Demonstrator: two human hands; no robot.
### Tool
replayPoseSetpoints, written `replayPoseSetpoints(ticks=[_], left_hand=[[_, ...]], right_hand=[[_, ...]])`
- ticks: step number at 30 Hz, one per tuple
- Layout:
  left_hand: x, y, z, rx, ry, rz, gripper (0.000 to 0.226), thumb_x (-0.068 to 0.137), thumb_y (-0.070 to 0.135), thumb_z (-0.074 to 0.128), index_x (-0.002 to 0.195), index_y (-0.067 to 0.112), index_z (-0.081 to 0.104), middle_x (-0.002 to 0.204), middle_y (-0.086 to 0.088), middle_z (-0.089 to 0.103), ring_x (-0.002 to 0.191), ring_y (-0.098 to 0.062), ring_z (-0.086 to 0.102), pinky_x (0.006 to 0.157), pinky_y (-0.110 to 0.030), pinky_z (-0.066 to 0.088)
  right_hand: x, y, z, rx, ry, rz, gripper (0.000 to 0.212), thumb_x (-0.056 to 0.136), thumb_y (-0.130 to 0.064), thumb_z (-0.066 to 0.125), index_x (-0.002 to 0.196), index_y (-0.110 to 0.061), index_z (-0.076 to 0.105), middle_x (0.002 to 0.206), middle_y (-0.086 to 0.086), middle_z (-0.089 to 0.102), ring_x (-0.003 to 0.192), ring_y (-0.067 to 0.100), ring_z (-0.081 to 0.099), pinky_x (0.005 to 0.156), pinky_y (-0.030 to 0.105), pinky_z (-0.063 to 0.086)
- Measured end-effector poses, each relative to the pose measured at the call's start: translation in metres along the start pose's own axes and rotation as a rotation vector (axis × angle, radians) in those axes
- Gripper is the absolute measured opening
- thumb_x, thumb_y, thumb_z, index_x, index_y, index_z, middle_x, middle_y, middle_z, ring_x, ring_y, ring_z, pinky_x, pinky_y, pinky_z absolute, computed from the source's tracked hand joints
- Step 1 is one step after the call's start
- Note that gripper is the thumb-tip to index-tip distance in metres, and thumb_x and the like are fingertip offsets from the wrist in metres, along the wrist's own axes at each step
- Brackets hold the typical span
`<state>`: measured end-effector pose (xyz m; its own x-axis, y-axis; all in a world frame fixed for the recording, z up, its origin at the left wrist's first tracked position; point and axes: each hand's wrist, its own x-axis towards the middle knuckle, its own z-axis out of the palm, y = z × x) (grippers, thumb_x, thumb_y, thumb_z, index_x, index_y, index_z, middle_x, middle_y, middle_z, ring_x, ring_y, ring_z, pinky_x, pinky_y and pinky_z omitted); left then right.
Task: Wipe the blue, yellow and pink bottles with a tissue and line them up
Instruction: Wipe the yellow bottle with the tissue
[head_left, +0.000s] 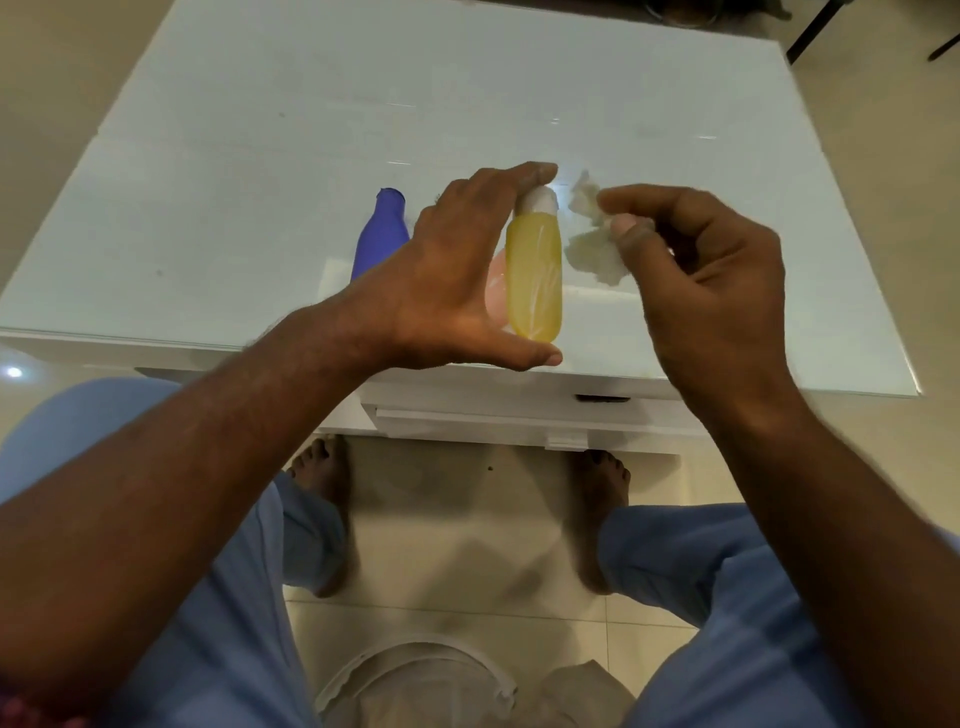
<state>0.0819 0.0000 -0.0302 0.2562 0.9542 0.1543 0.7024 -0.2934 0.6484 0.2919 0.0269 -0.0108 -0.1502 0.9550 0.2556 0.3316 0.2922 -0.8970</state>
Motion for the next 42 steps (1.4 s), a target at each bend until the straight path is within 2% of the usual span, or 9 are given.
replayPoseSetpoints(ticks=[3,7,12,16,21,28,34,38,42], left_hand=[[0.002,0.003,0.005,0.013,-0.031,0.018,0.119,0.064,0.065,0.085,0.156,0.025,0.023,0.154,0.006,0.035,0.137,-0.012,0.036,0.112,-0.044,0.041],[0.002,0.002,0.008,-0.041,-0.004,0.017,0.127,0.062,0.065,0.086,0.16,0.02,0.018,0.161,0.005,0.031,0.144,-0.013,0.033,0.118,-0.045,0.036],[0.002,0.001,0.008,-0.099,0.056,0.029,0.134,0.061,0.067,0.085,0.16,0.013,0.013,0.155,-0.001,0.04,0.14,-0.017,0.041,0.116,-0.047,0.038],[0.002,-0.002,0.005,-0.081,0.091,0.046,0.132,0.062,0.066,0.084,0.159,0.008,0.016,0.146,-0.004,0.048,0.134,-0.019,0.047,0.113,-0.05,0.039],[0.001,-0.002,0.0,-0.008,0.082,0.079,0.132,0.062,0.071,0.08,0.159,0.007,0.019,0.148,-0.006,0.045,0.135,-0.021,0.046,0.113,-0.052,0.037],[-0.007,0.011,0.006,-0.091,-0.028,0.115,0.134,0.059,0.066,0.087,0.16,0.014,0.016,0.158,0.001,0.035,0.142,-0.015,0.04,0.116,-0.044,0.038],[-0.006,0.008,0.001,-0.212,0.125,0.105,0.132,0.06,0.052,0.093,0.157,0.002,0.019,0.143,-0.007,0.05,0.134,-0.017,0.05,0.114,-0.031,0.041],[-0.008,0.009,0.005,-0.36,0.149,0.076,0.126,0.061,0.047,0.091,0.156,0.001,0.023,0.142,-0.01,0.053,0.135,-0.024,0.052,0.114,-0.047,0.042],[-0.011,0.019,0.011,-0.594,0.119,0.044,0.12,0.063,0.046,0.09,0.154,0.001,0.027,0.142,-0.017,0.053,0.133,-0.031,0.053,0.107,-0.052,0.049]], right_hand=[[-0.006,0.002,0.007,-0.052,-0.066,-0.207,0.032,0.099,-0.005,0.067,0.131,-0.008,0.067,0.12,0.006,0.073,0.112,0.015,0.071,0.095,0.03,0.06],[-0.004,0.008,0.01,-0.209,-0.062,-0.391,0.019,0.096,-0.002,0.069,0.112,-0.005,0.077,0.113,0.007,0.072,0.107,0.015,0.071,0.089,0.027,0.06],[-0.007,0.005,0.01,-0.202,-0.108,-0.413,0.023,0.086,0.007,0.068,0.099,-0.006,0.082,0.1,0.009,0.072,0.093,0.016,0.069,0.079,0.019,0.053],[-0.011,0.001,0.01,-0.148,-0.21,-0.427,0.023,0.077,0.007,0.069,0.085,-0.009,0.084,0.086,0.01,0.071,0.081,0.019,0.069,0.07,0.027,0.053],[-0.018,0.0,0.008,-0.182,-0.291,-0.478,0.019,0.076,0.003,0.071,0.079,-0.01,0.084,0.081,0.008,0.069,0.073,0.018,0.065,0.063,0.024,0.049],[-0.003,0.008,0.002,-0.19,-0.028,-0.337,0.027,0.089,-0.001,0.066,0.109,-0.012,0.081,0.099,0.006,0.065,0.089,0.009,0.063,0.071,0.016,0.047],[-0.013,0.002,0.004,-0.03,-0.185,-0.394,0.029,0.081,0.007,0.064,0.102,-0.003,0.081,0.089,0.013,0.066,0.081,0.017,0.064,0.068,0.017,0.047],[-0.012,-0.004,-0.003,0.116,-0.263,-0.45,0.028,0.077,0.005,0.059,0.097,-0.002,0.077,0.085,0.012,0.067,0.076,0.026,0.064,0.067,0.032,0.051],[-0.007,-0.002,-0.002,0.122,-0.081,-0.355,0.036,0.084,0.013,0.056,0.11,-0.005,0.074,0.099,0.008,0.066,0.088,0.015,0.065,0.073,0.025,0.052]])
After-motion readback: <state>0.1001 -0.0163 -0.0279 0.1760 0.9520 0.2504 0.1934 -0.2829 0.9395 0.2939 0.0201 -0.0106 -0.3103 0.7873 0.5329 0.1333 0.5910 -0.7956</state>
